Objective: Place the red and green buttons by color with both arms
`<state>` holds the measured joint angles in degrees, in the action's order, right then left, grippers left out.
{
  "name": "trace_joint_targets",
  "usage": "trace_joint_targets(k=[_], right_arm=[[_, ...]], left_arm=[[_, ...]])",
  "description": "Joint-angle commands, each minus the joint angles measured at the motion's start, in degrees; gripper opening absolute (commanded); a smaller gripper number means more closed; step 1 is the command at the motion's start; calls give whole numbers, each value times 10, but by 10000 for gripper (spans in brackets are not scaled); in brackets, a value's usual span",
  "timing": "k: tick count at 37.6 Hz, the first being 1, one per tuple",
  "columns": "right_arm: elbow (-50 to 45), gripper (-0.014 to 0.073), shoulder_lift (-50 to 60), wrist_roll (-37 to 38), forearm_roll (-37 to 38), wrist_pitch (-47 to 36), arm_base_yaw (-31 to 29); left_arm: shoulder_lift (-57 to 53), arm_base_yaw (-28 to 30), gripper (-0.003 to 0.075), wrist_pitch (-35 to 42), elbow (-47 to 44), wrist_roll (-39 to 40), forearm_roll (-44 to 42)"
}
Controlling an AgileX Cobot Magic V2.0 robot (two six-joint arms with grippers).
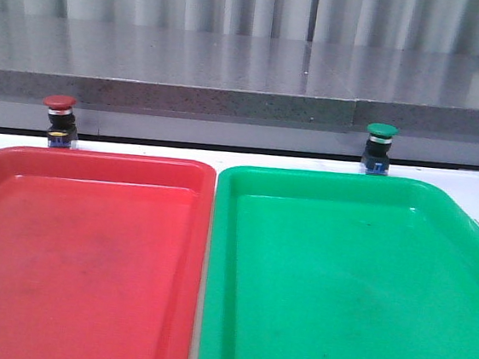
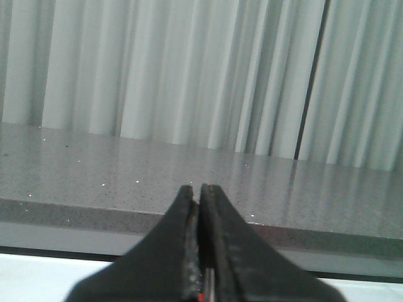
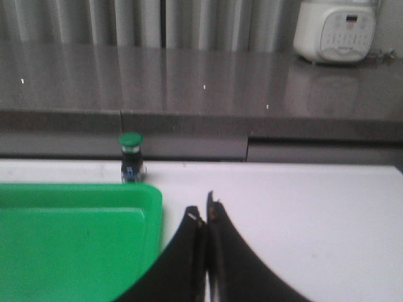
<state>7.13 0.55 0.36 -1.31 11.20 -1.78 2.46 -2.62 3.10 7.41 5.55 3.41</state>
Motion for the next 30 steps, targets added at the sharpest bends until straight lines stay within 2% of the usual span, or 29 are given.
trace_joint_targets(k=[1, 11, 17, 22, 24, 26, 30], right_arm=[[80, -67, -38, 1, -18, -19, -5], [197, -67, -223, 0, -30, 4, -5], [208, -67, -275, 0, -30, 0, -5], [208, -45, -278, 0, -30, 0, -5], [208, 17, -278, 0, -30, 0, -5], [208, 109, -278, 0, -30, 0, -5], [208, 383, -278, 0, -30, 0, -5]], left_arm=[[62, -4, -20, 0, 70, -2, 4], [229, -4, -20, -9, 156, -6, -16], [252, -4, -20, -3, 162, -6, -16], [252, -4, -16, -3, 162, -6, -16], [252, -4, 3, -4, 162, -6, -16], [252, -4, 65, -4, 162, -6, -16], [252, -4, 295, -5, 162, -6, -16]])
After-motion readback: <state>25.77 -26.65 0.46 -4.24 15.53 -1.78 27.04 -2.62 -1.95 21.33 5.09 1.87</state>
